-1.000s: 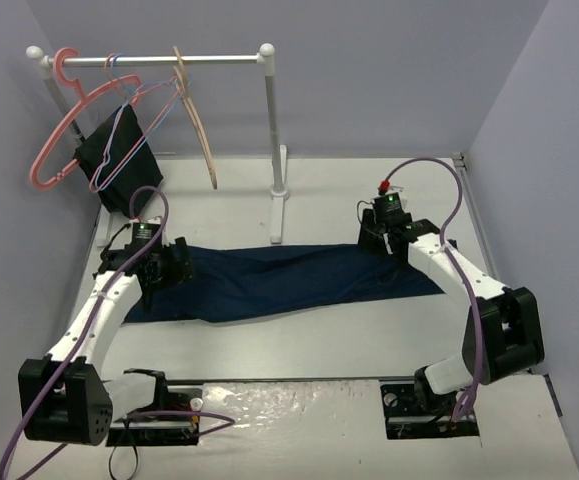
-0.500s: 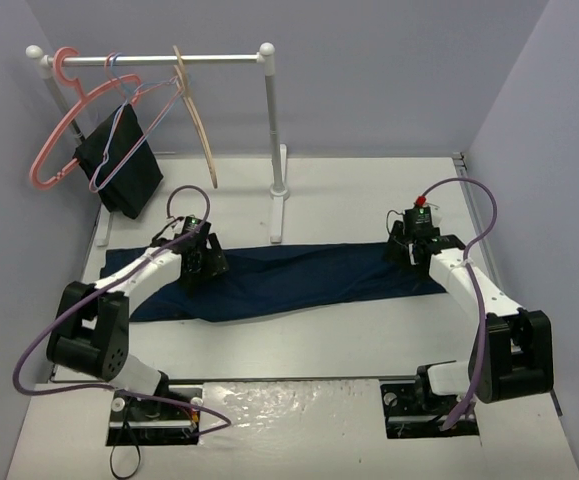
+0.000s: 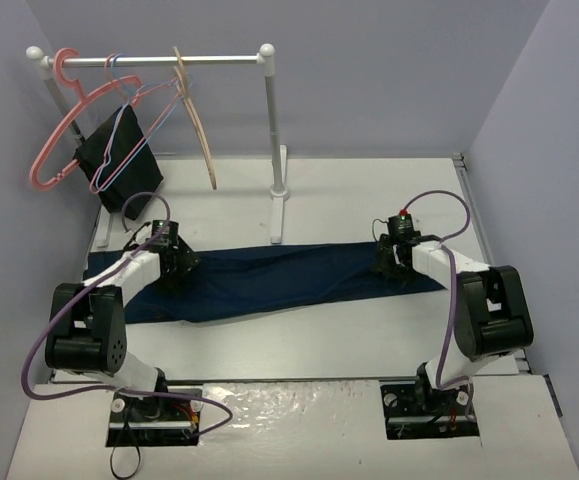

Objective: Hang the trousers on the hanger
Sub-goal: Fold the trousers at the center of the board.

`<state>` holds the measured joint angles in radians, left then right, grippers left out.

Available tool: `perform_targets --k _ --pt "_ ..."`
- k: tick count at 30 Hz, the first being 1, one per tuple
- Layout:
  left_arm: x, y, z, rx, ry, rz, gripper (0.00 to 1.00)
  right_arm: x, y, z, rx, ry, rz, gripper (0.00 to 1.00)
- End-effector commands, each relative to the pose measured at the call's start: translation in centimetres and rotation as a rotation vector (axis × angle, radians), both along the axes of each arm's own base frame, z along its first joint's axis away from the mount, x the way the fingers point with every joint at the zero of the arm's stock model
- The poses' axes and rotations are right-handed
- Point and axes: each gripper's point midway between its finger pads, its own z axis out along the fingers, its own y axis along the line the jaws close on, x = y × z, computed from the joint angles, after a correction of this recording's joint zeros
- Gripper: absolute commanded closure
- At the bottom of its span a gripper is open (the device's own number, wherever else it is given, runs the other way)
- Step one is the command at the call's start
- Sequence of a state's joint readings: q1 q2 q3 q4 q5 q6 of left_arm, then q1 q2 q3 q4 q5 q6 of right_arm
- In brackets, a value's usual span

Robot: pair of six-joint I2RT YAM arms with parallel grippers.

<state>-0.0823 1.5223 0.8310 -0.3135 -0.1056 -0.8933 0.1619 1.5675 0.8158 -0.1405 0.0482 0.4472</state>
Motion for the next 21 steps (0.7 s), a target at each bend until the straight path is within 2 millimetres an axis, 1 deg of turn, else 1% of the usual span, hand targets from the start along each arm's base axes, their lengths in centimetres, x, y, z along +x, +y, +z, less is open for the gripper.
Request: perform_targets --k 1,3,5,7,10,11,14,16,18,21 --pt "-2.6 3.1 0.0 0.021 0.033 0.132 0.23 2.9 1.4 -0.3 0.017 -0.044 0.048 0.45" --pt "-2.8 4.3 0.6 0.012 0.024 0.167 0.23 4.1 1.6 0.0 0.009 -0.058 0.065 0.45" --pt "-2.6 4.8 1.9 0.005 -0.008 0.169 0.23 5.0 1.8 0.8 0.006 -0.078 0.090 0.45" --pt "-2.4 5.0 3.8 0.011 -0.046 0.151 0.23 6.2 1.8 2.8 0.006 -0.122 0.093 0.45" --pt "-1.6 5.0 7.2 0.035 -0.120 0.074 0.23 7.2 1.3 6.6 0.005 -0.208 0.076 0.45" --pt "-1.5 4.8 8.2 0.041 -0.142 0.040 0.23 7.5 0.9 7.8 0.004 -0.232 0.058 0.45" --pt "-1.4 4.0 11.5 0.054 -0.213 -0.082 0.22 7.7 -1.4 10.3 0.013 -0.288 -0.034 0.44" --pt "-2.0 3.1 12.7 0.057 -0.226 -0.198 0.22 7.7 -3.2 11.6 0.035 -0.324 -0.108 0.44" --pt "-2.3 2.2 13.7 0.050 -0.254 -0.285 0.22 7.6 -4.4 11.9 0.053 -0.333 -0.147 0.45" --pt "-2.9 0.7 13.9 0.033 -0.287 -0.412 0.22 7.2 -6.5 11.5 0.113 -0.331 -0.194 0.46"
